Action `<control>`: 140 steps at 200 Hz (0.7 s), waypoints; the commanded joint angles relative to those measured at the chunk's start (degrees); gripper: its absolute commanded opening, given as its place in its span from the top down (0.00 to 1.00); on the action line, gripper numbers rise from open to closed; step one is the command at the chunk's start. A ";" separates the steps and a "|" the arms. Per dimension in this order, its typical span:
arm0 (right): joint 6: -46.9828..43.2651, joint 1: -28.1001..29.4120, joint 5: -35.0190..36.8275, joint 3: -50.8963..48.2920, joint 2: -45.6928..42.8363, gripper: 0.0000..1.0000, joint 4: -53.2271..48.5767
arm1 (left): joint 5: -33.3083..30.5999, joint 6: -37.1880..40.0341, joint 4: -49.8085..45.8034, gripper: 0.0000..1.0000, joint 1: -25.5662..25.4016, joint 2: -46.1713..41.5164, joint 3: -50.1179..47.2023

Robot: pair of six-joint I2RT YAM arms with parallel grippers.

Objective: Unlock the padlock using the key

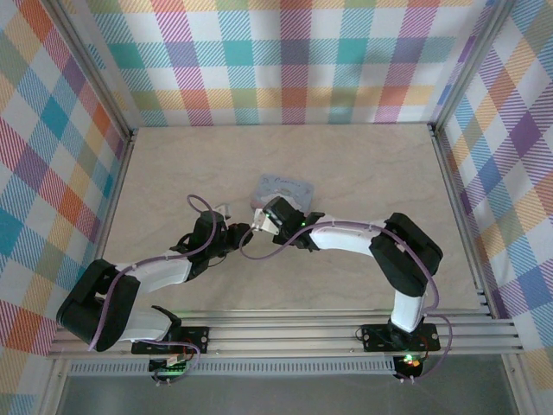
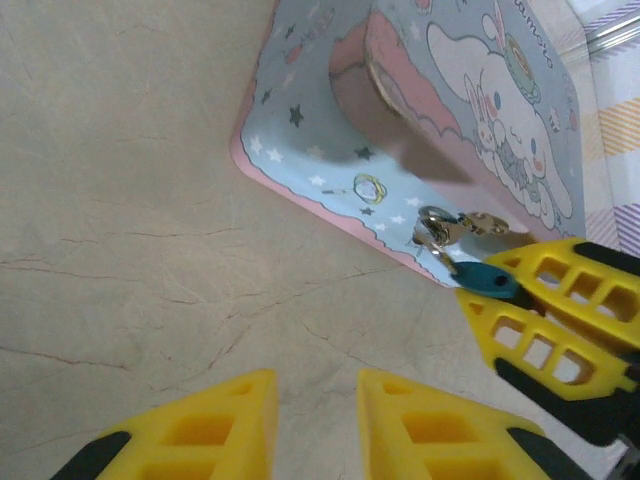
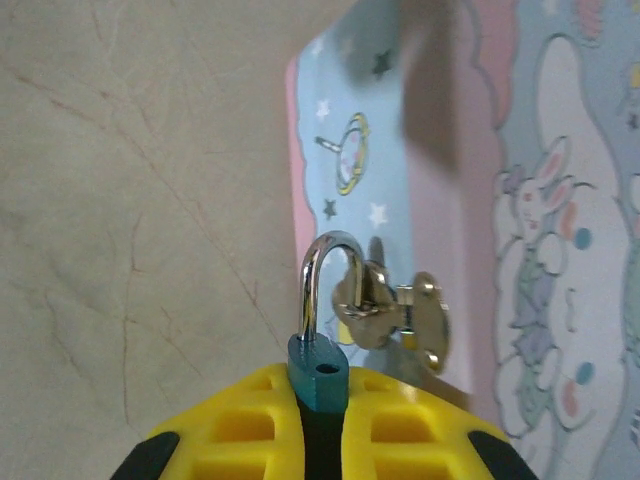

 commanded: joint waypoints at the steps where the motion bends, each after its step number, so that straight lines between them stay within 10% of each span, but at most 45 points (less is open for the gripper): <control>1: -3.03 0.31 -1.37 -0.35 0.45 1.00 4.23 | -1.10 1.50 -1.92 0.73 0.34 -2.08 -0.45; 99: 4.01 0.29 -9.55 2.81 -7.97 1.00 5.25 | -5.30 7.66 -13.71 0.59 0.32 -10.13 2.57; 123: 6.79 -0.27 -10.96 4.95 -10.24 1.00 3.49 | -7.60 10.33 -17.40 0.36 0.32 -15.70 3.04; 133: 8.66 -1.60 -12.90 6.03 -10.73 1.00 1.69 | -8.02 10.84 -17.55 0.03 0.47 -17.31 3.05; 140: 10.37 -3.07 -14.43 6.66 -10.96 1.00 0.31 | -7.82 11.34 -18.12 0.00 0.40 -17.85 3.58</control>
